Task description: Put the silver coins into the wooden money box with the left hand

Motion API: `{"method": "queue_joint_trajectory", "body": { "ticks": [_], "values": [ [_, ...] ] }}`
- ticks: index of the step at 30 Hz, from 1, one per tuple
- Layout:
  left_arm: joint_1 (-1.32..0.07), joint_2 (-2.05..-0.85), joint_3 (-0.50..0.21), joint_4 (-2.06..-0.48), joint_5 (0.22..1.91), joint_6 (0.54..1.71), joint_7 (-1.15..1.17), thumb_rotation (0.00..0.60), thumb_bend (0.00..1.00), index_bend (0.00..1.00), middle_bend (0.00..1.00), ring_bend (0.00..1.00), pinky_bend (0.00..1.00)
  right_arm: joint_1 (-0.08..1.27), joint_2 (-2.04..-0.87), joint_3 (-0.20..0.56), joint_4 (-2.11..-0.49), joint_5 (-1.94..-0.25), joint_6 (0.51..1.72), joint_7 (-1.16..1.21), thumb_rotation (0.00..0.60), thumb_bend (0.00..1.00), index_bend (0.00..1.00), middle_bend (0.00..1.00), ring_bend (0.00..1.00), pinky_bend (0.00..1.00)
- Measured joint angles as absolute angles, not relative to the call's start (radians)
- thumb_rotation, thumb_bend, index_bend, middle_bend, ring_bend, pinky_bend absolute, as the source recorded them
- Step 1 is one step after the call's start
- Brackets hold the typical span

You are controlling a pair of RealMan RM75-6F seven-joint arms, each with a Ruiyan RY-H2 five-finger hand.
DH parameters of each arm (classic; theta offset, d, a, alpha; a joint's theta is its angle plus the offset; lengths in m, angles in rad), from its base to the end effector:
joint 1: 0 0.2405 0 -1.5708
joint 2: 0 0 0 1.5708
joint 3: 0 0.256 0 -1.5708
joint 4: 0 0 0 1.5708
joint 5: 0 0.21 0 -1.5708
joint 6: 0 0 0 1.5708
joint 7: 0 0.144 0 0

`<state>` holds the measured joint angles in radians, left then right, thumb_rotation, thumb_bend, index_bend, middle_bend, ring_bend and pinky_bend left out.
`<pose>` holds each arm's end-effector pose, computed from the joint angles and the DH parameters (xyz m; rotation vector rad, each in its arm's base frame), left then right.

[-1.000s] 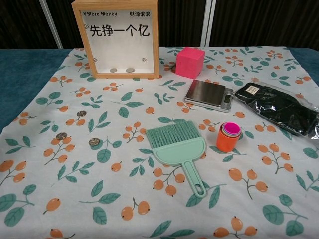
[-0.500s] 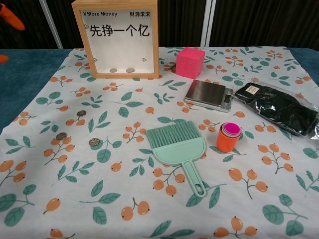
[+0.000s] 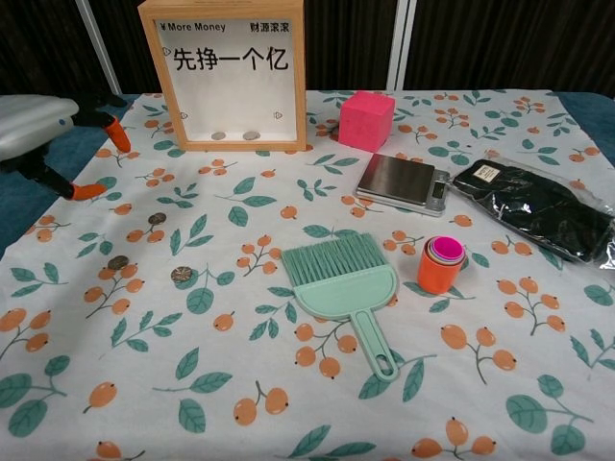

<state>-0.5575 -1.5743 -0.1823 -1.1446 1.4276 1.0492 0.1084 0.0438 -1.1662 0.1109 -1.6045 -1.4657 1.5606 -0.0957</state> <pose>-0.2410 0.3467 0.0165 -1.7445 -0.7828 -0.8994 -0.3117 -0.1796 0.1654 1.2706 -0.8048 0.8954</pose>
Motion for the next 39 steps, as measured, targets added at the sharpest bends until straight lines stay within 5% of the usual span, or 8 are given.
{"method": "queue_joint_trajectory", "body": {
  "ticks": [15, 39],
  "values": [
    [-0.639, -1.761, -0.160, -0.914, 1.408, 0.974, 0.023, 0.600, 0.28, 0.45, 0.01, 0.00, 0.00, 0.042, -1.170, 0.120, -1.605, -1.455, 1.566, -0.100, 0.600, 0.36, 0.06, 0.02, 0.00, 0.00],
    [-0.653, -1.782, -0.119, -0.858, 1.416, 0.962, -0.009, 0.600, 0.31, 0.45, 0.02, 0.00, 0.00, 0.041, -1.176, 0.130, -1.609, -1.438, 1.568, -0.112, 0.600, 0.36, 0.06, 0.02, 0.00, 0.00]
  ]
}}
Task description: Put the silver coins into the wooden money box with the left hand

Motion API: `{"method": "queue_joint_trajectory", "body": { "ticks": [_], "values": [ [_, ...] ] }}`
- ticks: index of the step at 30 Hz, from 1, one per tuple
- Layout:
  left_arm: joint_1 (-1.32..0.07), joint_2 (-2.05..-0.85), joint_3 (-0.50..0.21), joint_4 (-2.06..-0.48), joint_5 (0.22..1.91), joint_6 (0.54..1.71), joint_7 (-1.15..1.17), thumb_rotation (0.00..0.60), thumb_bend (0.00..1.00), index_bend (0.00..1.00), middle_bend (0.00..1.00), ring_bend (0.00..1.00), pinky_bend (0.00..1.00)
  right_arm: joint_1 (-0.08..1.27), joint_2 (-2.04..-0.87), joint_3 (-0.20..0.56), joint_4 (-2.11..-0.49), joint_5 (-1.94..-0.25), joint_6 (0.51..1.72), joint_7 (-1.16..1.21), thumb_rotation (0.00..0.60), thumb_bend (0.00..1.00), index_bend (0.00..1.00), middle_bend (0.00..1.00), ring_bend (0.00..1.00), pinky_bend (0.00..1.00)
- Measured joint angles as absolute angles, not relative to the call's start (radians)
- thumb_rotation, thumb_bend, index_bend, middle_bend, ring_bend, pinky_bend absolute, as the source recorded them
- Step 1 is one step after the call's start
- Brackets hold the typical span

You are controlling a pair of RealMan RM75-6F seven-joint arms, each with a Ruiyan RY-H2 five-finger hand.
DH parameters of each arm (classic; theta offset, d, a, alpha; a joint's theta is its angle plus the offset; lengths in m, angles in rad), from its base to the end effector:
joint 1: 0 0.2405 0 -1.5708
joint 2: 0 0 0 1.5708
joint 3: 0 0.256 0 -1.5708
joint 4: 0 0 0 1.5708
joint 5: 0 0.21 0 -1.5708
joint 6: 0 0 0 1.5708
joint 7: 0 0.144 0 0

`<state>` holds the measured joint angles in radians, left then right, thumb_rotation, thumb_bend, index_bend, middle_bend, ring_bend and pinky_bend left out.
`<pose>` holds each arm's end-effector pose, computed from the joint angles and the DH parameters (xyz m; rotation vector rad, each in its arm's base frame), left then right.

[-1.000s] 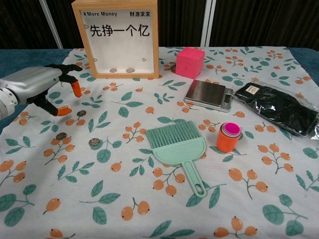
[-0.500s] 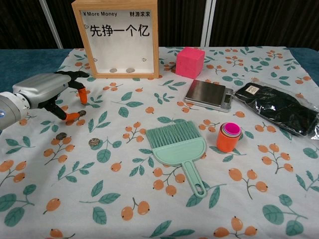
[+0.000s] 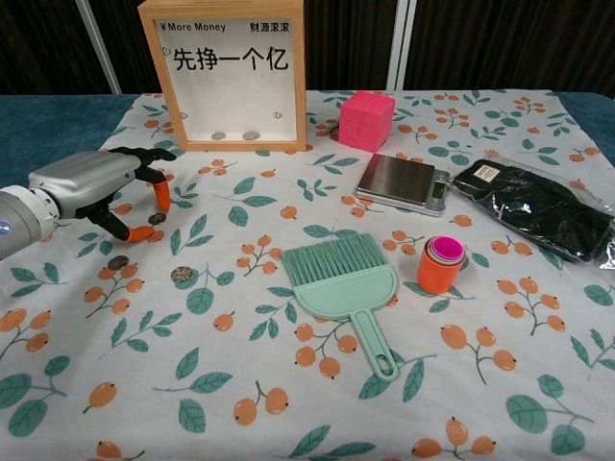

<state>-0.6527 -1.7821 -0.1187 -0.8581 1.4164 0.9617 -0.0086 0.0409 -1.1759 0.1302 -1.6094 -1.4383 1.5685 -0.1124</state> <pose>-0.2403 0.3607 -0.0459 -1.8310 -0.8520 -0.8425 -0.3125 -0.1818 0.1673 1.2308 -0.7997 0.8907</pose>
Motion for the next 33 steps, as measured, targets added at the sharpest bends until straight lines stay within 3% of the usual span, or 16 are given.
{"method": "queue_joint_trajectory", "body": {
  "ticks": [19, 26, 33],
  "values": [
    [-0.656, -1.795, -0.115, -0.833, 1.359, 0.905, 0.081, 0.600, 0.30, 0.44, 0.02, 0.00, 0.00, 0.041, -1.177, 0.134, -1.607, -1.441, 1.574, -0.115, 0.600, 0.36, 0.06, 0.02, 0.00, 0.00],
    [-0.656, -1.792, -0.131, -0.858, 1.325, 0.885, 0.107, 0.600, 0.30, 0.55, 0.07, 0.00, 0.00, 0.041, -1.179, 0.135, -1.604, -1.442, 1.577, -0.118, 0.600, 0.36, 0.06, 0.02, 0.00, 0.00],
    [-0.648, -1.794, -0.138, -0.866, 1.332, 0.935, 0.098, 0.600, 0.31, 0.58, 0.08, 0.00, 0.00, 0.041, -1.182, 0.136, -1.602, -1.441, 1.577, -0.121, 0.600, 0.36, 0.06, 0.02, 0.00, 0.00]
  ]
}}
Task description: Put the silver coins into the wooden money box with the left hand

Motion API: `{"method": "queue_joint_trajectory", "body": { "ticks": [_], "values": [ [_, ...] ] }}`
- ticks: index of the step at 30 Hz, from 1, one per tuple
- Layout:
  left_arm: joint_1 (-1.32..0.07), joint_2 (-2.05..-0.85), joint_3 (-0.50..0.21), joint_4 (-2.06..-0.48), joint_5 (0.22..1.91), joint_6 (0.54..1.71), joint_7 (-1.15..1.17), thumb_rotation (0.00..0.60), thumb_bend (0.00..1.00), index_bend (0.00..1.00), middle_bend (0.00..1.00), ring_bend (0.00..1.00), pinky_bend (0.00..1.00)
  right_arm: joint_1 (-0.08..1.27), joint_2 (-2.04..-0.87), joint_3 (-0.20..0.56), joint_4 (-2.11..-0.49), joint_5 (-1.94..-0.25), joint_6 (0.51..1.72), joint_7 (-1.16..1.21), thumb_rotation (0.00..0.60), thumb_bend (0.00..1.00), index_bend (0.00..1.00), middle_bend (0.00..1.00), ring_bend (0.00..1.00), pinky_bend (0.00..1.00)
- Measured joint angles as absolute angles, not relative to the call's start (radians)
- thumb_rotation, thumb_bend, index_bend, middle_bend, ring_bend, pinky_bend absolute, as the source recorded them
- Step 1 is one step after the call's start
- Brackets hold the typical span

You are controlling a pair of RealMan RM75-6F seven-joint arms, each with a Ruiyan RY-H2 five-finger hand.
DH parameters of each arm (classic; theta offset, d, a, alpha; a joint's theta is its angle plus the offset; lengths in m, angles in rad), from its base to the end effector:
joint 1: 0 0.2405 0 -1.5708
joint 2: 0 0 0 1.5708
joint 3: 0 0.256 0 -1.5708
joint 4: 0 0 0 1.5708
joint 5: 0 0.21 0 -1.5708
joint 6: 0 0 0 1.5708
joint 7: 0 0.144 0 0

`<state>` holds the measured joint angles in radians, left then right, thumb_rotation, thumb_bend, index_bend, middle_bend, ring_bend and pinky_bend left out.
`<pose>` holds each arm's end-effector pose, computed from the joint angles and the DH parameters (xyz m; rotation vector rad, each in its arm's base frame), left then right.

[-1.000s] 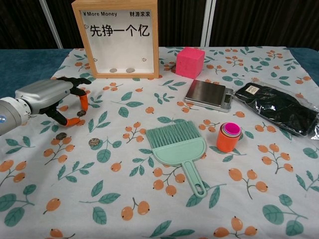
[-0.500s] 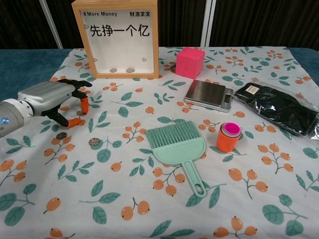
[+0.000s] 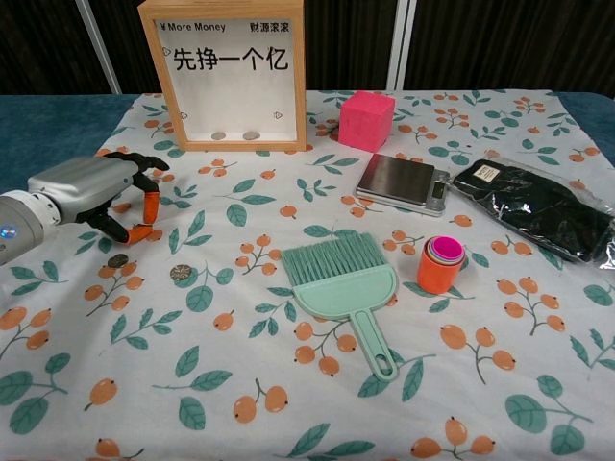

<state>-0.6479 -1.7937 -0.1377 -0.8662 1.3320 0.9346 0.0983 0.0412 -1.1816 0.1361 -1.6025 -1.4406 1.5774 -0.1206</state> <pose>-0.2462 0.3619 -0.0483 -1.7912 -0.8556 -0.7648 -0.3122 -0.1829 0.1681 1.2255 -0.7817 0.8922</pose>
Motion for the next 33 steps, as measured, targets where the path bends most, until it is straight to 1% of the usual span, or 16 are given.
{"method": "queue_joint_trajectory", "body": {
  "ticks": [4, 6, 8, 10, 13, 19, 28, 33],
  "values": [
    [-0.643, -1.790, -0.140, -0.871, 1.334, 0.953, 0.095, 0.600, 0.31, 0.60, 0.08, 0.00, 0.00, 0.042, -1.183, 0.137, -1.603, -1.436, 1.576, -0.124, 0.600, 0.36, 0.06, 0.02, 0.00, 0.00],
    [-0.642, -1.788, -0.138, -0.873, 1.336, 0.957, 0.102, 0.600, 0.32, 0.60, 0.08, 0.00, 0.00, 0.042, -1.184, 0.137, -1.604, -1.435, 1.575, -0.126, 0.600, 0.36, 0.06, 0.02, 0.00, 0.00],
    [-0.641, -1.785, -0.136, -0.877, 1.335, 0.958, 0.116, 0.600, 0.37, 0.61, 0.08, 0.00, 0.00, 0.042, -1.184, 0.137, -1.605, -1.435, 1.574, -0.128, 0.600, 0.36, 0.06, 0.02, 0.00, 0.00],
    [-0.640, -1.783, -0.136, -0.886, 1.332, 0.957, 0.128, 0.600, 0.45, 0.61, 0.08, 0.00, 0.00, 0.042, -1.184, 0.137, -1.606, -1.434, 1.573, -0.129, 0.600, 0.36, 0.06, 0.02, 0.00, 0.00],
    [-0.639, -1.775, -0.140, -0.910, 1.325, 0.959, 0.132, 0.600, 0.53, 0.62, 0.09, 0.00, 0.00, 0.042, -1.184, 0.138, -1.605, -1.434, 1.574, -0.131, 0.600, 0.36, 0.06, 0.02, 0.00, 0.00],
    [-0.635, -1.735, -0.154, -0.996, 1.324, 0.990, 0.148, 0.600, 0.62, 0.63, 0.09, 0.00, 0.00, 0.041, -1.183, 0.143, -1.613, -1.417, 1.569, -0.126, 0.600, 0.36, 0.06, 0.02, 0.00, 0.00],
    [-0.633, -1.656, -0.186, -1.140, 1.301, 1.019, 0.203, 0.600, 0.63, 0.67, 0.10, 0.00, 0.00, 0.039, -1.182, 0.147, -1.614, -1.414, 1.575, -0.129, 0.600, 0.36, 0.06, 0.02, 0.00, 0.00],
    [-0.643, -1.561, -0.230, -1.303, 1.313, 1.044, 0.175, 0.600, 0.64, 0.67, 0.10, 0.00, 0.00, 0.039, -1.183, 0.147, -1.615, -1.414, 1.575, -0.130, 0.600, 0.36, 0.06, 0.02, 0.00, 0.00]
  ]
}}
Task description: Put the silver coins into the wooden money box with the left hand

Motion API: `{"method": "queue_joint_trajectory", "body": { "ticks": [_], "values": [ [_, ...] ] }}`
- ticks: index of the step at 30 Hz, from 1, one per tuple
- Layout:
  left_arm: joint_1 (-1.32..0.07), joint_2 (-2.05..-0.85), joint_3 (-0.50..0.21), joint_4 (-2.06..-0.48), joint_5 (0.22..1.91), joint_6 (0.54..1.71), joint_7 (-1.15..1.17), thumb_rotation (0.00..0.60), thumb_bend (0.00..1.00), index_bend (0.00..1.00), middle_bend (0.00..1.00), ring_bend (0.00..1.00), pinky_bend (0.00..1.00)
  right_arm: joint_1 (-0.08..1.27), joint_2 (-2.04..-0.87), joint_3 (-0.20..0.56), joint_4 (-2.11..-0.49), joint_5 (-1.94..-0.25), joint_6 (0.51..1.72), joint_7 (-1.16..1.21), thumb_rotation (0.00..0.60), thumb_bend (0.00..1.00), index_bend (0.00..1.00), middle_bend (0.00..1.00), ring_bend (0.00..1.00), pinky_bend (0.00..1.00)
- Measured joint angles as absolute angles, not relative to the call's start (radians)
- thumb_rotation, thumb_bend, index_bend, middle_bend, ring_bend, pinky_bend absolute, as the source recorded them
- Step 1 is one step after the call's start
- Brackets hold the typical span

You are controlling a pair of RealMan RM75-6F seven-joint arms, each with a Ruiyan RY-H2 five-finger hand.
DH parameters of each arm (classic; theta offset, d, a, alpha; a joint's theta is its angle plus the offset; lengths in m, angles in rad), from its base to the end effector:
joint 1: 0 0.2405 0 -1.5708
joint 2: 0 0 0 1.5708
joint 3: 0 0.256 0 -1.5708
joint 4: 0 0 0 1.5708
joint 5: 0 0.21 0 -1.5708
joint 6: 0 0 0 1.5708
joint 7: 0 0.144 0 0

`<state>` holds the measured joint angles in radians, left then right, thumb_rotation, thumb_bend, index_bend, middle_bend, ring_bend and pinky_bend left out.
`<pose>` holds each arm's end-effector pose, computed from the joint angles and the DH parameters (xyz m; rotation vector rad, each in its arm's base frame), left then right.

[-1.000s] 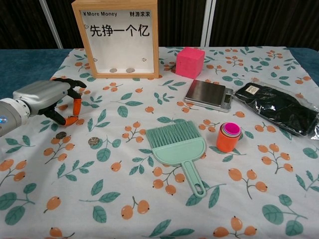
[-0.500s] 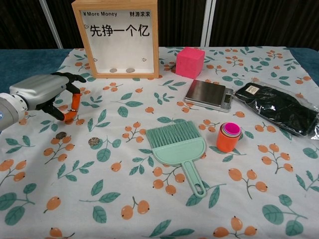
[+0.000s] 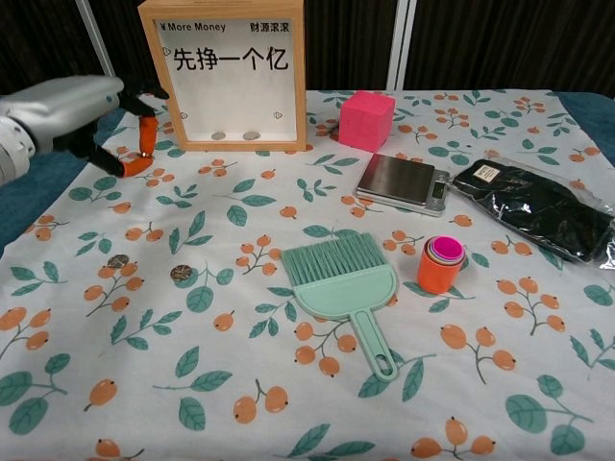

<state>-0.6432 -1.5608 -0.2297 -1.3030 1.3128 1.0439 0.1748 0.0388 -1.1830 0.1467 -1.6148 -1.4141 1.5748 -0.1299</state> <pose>-0.1846 0.3599 0.0145 -1.7251 -0.8448 -1.0267 -0.3131 -0.1837 0.1691 1.1977 -0.7943 0.8831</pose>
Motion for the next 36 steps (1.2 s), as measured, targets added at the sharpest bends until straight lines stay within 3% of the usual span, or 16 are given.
{"method": "queue_joint_trajectory", "body": {
  "ticks": [7, 11, 15, 22, 36],
  "values": [
    [-0.706, -1.280, -0.372, -1.570, 1.216, 0.930, 0.134, 0.600, 0.67, 0.67, 0.11, 0.00, 0.00, 0.035, -1.183, 0.152, -1.620, -1.396, 1.575, -0.127, 0.600, 0.36, 0.06, 0.02, 0.00, 0.00],
    [-0.780, -1.133, -0.451, -1.609, 1.074, 0.762, 0.114, 0.600, 0.67, 0.67, 0.11, 0.00, 0.00, 0.032, -1.183, 0.158, -1.623, -1.385, 1.579, -0.132, 0.600, 0.36, 0.06, 0.02, 0.00, 0.00],
    [-0.874, -1.074, -0.488, -1.578, 0.961, 0.605, 0.103, 0.600, 0.67, 0.67, 0.11, 0.00, 0.00, 0.028, -1.184, 0.159, -1.631, -1.377, 1.582, -0.136, 0.600, 0.36, 0.06, 0.02, 0.00, 0.00],
    [-1.009, -1.093, -0.475, -1.365, 0.886, 0.484, 0.107, 0.600, 0.68, 0.67, 0.12, 0.00, 0.00, 0.024, -1.188, 0.159, -1.636, -1.380, 1.595, -0.157, 0.600, 0.36, 0.06, 0.02, 0.00, 0.00],
    [-1.195, -1.329, -0.435, -0.901, 0.947, 0.310, 0.012, 0.600, 0.66, 0.64, 0.12, 0.00, 0.00, 0.018, -1.189, 0.164, -1.634, -1.371, 1.602, -0.166, 0.600, 0.36, 0.06, 0.02, 0.00, 0.00]
  ]
}}
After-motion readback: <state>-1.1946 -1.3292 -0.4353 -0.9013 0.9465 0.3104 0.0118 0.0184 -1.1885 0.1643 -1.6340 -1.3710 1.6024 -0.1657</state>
